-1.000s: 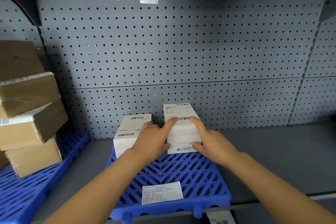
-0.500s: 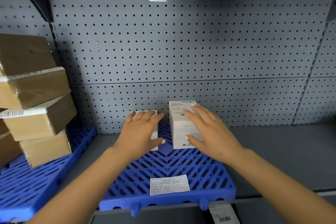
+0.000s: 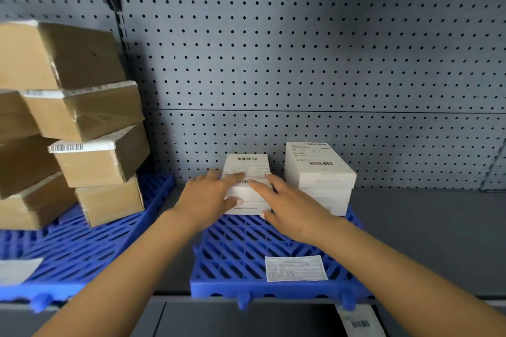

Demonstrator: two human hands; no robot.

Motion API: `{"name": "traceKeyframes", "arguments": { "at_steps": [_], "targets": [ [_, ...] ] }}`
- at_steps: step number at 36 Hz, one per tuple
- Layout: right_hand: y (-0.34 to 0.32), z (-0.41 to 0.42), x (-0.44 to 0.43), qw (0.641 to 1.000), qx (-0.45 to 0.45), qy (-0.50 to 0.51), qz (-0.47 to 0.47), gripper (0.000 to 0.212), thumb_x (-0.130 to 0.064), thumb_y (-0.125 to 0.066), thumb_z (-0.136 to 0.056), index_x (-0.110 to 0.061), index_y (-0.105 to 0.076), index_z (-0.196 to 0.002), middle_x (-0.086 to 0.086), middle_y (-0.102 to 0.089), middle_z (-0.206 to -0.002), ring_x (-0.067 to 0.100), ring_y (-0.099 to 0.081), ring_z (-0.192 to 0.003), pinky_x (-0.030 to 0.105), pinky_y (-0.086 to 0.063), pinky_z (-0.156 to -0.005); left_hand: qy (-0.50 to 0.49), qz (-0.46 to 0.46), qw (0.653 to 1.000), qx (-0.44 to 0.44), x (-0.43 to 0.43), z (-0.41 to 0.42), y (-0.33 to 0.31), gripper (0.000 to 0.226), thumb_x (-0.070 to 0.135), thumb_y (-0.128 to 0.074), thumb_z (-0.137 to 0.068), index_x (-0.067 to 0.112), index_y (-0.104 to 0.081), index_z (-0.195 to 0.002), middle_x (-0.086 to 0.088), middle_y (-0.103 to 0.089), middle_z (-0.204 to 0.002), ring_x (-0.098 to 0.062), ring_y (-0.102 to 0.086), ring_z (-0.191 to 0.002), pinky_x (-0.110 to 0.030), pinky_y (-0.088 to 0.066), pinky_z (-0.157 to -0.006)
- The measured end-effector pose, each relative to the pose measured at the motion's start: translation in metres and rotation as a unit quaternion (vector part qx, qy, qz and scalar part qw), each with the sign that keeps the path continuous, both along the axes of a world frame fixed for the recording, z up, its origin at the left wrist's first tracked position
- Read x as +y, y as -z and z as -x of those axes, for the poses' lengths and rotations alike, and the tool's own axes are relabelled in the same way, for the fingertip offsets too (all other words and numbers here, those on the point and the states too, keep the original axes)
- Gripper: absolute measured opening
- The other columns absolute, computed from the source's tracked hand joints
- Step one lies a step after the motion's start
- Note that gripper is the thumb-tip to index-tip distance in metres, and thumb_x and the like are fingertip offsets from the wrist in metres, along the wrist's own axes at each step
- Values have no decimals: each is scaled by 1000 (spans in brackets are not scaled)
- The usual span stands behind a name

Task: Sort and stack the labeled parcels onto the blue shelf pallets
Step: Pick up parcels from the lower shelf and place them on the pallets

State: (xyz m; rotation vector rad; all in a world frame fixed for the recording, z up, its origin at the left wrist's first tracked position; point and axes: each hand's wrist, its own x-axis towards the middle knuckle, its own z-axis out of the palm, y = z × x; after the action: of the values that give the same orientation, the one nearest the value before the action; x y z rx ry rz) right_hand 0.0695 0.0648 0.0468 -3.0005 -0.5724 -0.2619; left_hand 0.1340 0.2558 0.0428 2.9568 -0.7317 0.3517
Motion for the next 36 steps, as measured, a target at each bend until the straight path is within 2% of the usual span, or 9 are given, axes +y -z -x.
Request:
{"name": "traceKeyframes", "arguments": {
  "at_steps": [5,12,18,21,23,26,28,33,36],
  "targets": [
    [6,-8,4,1000,-10,24,-15,62,-22,-44,-98,-31,-11,-150,7,-16,-152,27,-40,-122,39,-44,-94,27,39,998,47,2,-4,4,58,48,-46,-96,43,-20,-148,-5,-60,-119,-25,-54,-108,-35,-43,-89],
    [10,-9,9,998,-13,51,-21,62,-21,-44,-98,-31,-12,-149,6,-12,-154,26,-45,-117,36,-46,-89,51,34,997,36,4,-5,4,58,47,-46,-97,39,-21,-149,-9,-59,-115,-27,-54,-105,-32,-41,-83],
    [9,-4,12,997,-3,70,-44,63,-24,-45,-97,-35,-11,-149,3,-7,-157,24,-42,-123,33,-43,-94,56,12,998,3,8,-7,5,59,53,-41,-96,41,-17,-149,-6,-60,-113,-25,-56,-102,-35,-42,-87],
    [9,-1,13,996,8,73,-55,67,-31,-47,-98,-38,-6,-150,2,-1,-158,24,-35,-131,36,-38,-103,62,-10,998,-12,9,-9,5,63,58,-37,-95,41,-11,-150,-2,-65,-109,-23,-59,-98,-36,-40,-94],
    [10,2,13,996,8,73,-57,70,-34,-48,-97,-38,-3,-150,1,2,-159,24,-26,-138,36,-34,-108,55,-29,998,-13,10,-12,5,68,62,-34,-94,41,-4,-151,-3,-61,-121,-22,-57,-104,-40,-37,-100],
    [7,9,12,995,-3,74,-62,71,-37,-49,-96,-36,-3,-151,0,2,-159,23,-14,-143,37,-30,-111,31,-38,999,-14,11,-9,1,78,68,-32,-91,36,6,-151,-9,-29,-153,-28,-38,-133,-46,-26,-111],
    [2,18,10,994,-18,73,-74,71,-38,-49,-96,-35,-4,-151,0,-1,-159,21,-12,-144,35,-27,-113,31,-28,998,-36,12,1,-3,83,70,-31,-89,31,7,-152,-9,-16,-159,-28,-26,-141,-45,-19,-113],
    [-6,50,-3,992,-45,62,-101,70,-38,-49,-96,-34,-6,-151,-1,-16,-157,15,-16,-142,26,-22,-112,66,40,993,-91,13,32,-10,80,65,-37,-90,26,-7,-153,-4,-21,-157,-23,-22,-141,-41,-18,-114],
    [-6,74,-15,992,-52,54,-102,67,-38,-49,-96,-32,-10,-151,-3,-24,-153,11,-21,-138,15,-18,-105,79,61,991,-87,12,57,-10,79,68,-36,-88,26,-16,-152,-2,-25,-156,-22,-24,-141,-39,-19,-114]
  ]
}}
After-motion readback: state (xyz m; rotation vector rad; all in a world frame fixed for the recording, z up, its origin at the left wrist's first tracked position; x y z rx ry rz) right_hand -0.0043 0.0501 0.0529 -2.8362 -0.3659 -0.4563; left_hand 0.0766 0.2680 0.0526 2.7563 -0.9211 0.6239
